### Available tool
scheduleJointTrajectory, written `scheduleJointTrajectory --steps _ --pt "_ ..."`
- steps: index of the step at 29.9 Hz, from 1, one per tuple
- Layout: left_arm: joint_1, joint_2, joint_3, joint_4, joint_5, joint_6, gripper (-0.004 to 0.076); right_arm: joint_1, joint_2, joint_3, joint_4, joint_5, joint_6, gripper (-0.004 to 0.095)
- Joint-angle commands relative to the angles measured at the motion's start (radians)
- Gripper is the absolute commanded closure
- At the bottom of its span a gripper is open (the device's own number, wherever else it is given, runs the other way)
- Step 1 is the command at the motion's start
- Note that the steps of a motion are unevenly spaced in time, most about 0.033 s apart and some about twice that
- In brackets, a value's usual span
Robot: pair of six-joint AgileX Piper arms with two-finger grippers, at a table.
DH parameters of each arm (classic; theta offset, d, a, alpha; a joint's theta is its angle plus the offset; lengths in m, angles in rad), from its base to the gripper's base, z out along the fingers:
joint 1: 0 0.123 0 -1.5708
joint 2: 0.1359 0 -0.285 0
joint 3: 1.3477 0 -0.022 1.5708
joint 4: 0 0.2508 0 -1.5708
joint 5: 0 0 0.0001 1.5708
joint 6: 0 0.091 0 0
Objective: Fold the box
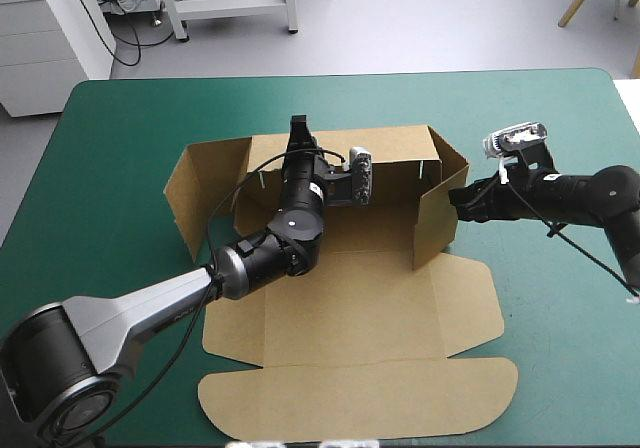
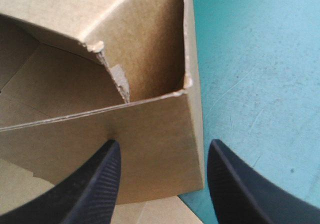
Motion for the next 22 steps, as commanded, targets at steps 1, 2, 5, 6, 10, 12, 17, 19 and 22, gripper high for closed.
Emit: scheduleJointTrajectory --steps 1,2,5,6,10,12,17,19,22 --pt "-0.007 -0.034 -0.018 -0.002 0.015 -0.013 0.0734 -0.003 -0.035 -0.021 0.064 -0.021 -0.066 0.042" --pt "-0.007 -0.034 -0.018 -0.002 0.015 -0.013 0.0734 -0.003 -0.035 -0.021 0.064 -0.011 -0.091 0.0408" --pt "-0.007 -0.034 -0.018 -0.002 0.015 -0.013 0.0734 -0.003 -0.035 -0.021 0.062 0.015 -0.129 0.0315" --pt "-0.009 -0.034 -0.018 -0.002 0.015 -0.013 0.0734 -0.003 -0.035 -0.021 0.064 0.018 -0.136 0.0287" --pt "-0.009 -0.034 -0.018 -0.002 0.015 -0.013 0.0734 -0.002 -0.034 -0.021 0.094 0.025 -0.191 0.0216" --pt "-0.009 -0.034 -0.018 -0.002 0.015 -0.013 0.0734 -0.002 -0.025 -0.021 0.127 0.037 -0.239 0.0216" --pt "-0.009 -0.034 -0.018 0.0 0.015 -0.013 0.0734 0.02 0.007 -0.021 0.137 0.057 -0.265 0.0227" --pt "-0.009 -0.034 -0.018 0.001 0.013 -0.013 0.0734 0.052 0.012 -0.021 0.097 0.053 -0.261 0.024" --pt "-0.009 -0.034 -0.018 0.001 0.019 -0.013 0.0734 0.102 0.014 -0.021 0.064 -0.001 -0.225 0.0269"
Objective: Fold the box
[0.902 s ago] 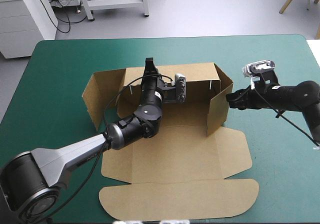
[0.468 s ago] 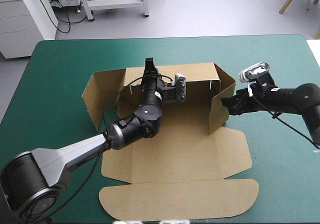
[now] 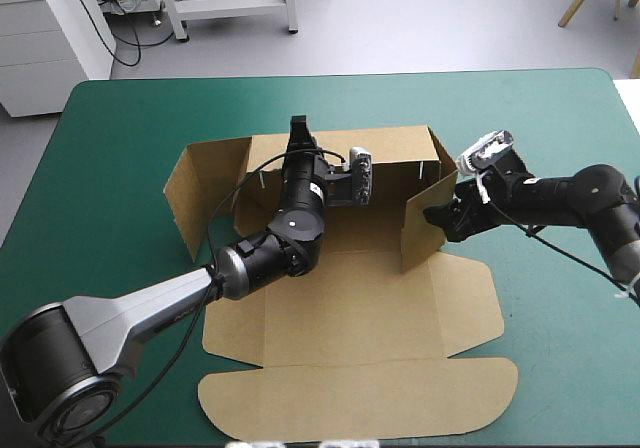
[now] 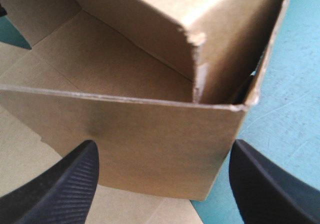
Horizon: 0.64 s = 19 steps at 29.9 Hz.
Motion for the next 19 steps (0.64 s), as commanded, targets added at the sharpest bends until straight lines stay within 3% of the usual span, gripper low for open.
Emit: scheduleJointTrajectory --steps 1,11,19 --pt "-0.009 -0.036 -0.018 0.001 0.014 -0.013 0.0734 0.053 -0.027 -0.026 0.002 -0.066 0.027 0.0279" --pt "-0.009 -0.036 -0.018 0.002 0.02 -0.019 0.0734 0.109 -0.013 -0.026 -0.019 -0.244 0.086 0.0302" --pt "-0.009 -0.036 -0.02 0.004 0.024 -0.019 0.0734 0.153 0.074 -0.026 -0.017 -0.239 0.086 0.0338"
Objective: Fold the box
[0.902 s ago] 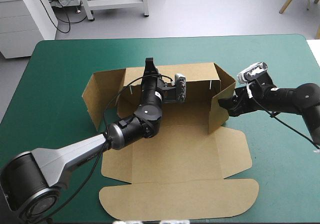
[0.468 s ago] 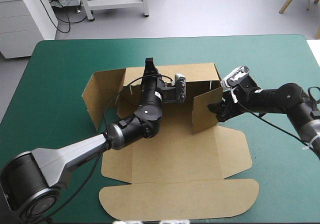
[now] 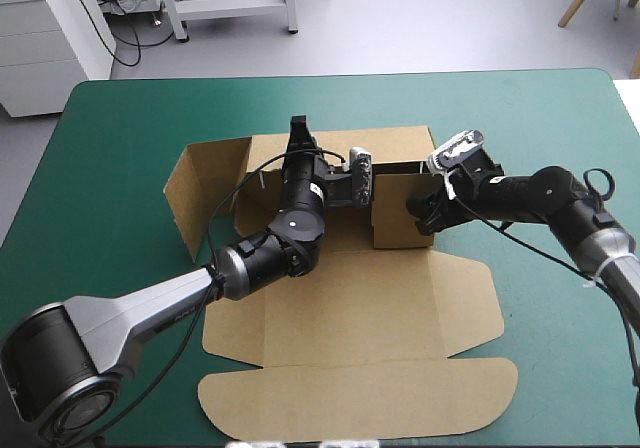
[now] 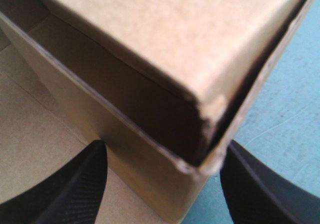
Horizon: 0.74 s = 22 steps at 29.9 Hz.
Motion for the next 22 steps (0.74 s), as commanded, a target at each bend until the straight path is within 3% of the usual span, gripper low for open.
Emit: scheduleJointTrajectory --steps 1,10,21,22 --pt "-0.009 -0.038 -0.02 0.001 0.019 -0.016 0.0734 0.012 -0.006 -0.026 0.041 -0.028 0.004 0.0348" --pt "-0.009 -0.038 -0.02 -0.001 0.015 -0.016 0.0734 0.015 -0.004 -0.028 0.103 -0.06 0.024 0.05" --pt "-0.038 -0.051 -0.02 0.044 0.015 -0.017 0.0734 0.015 -0.004 -0.028 0.146 -0.067 0.02 0.0929" --pt "-0.046 -0.057 -0.02 0.052 0.012 -0.02 0.0732 0.015 -0.004 -0.028 0.146 -0.072 0.02 0.0926"
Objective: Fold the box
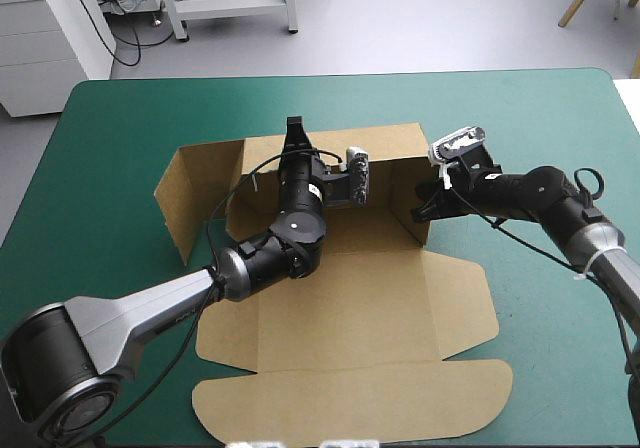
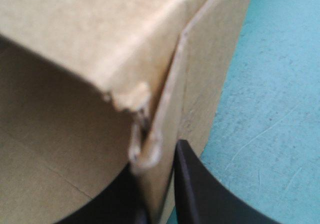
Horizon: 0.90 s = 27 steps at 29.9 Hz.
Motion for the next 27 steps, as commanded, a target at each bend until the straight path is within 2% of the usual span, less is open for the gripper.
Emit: scheduleJointTrajectory --steps 1,3,5,10,13,24,27 --pt "-0.036 -0.062 -0.02 0.055 -0.038 -0.016 0.073 0.004 -0.038 -0.03 0.075 0.013 -0.013 0.0926" --pt "-0.046 -0.083 -0.02 0.049 -0.043 -0.016 0.0712 0.004 -0.038 -0.03 0.078 0.006 -0.013 0.0926" --pt "-0.054 -0.104 -0.02 0.023 -0.052 -0.016 0.0657 0.004 -0.038 -0.03 0.078 0.002 -0.008 0.0926" --pt "-0.073 -0.154 -0.02 -0.064 -0.045 -0.016 0.0415 0.004 -0.038 -0.03 0.079 -0.007 0.014 0.0927" --pt "-0.093 -0.185 -0.02 -0.117 -0.021 -0.016 0.0327 0.004 -0.038 -0.03 0.079 -0.017 0.037 0.0927" --pt "-0.208 -0.359 -0.029 -0.512 0.015 -0.013 0.0321 0.004 -0.038 -0.03 0.079 -0.033 0.065 0.0927" --pt "-0.205 -0.378 -0.094 -0.678 0.088 -0.011 0.0321 0.004 -0.038 -0.03 0.077 -0.033 0.073 0.0927"
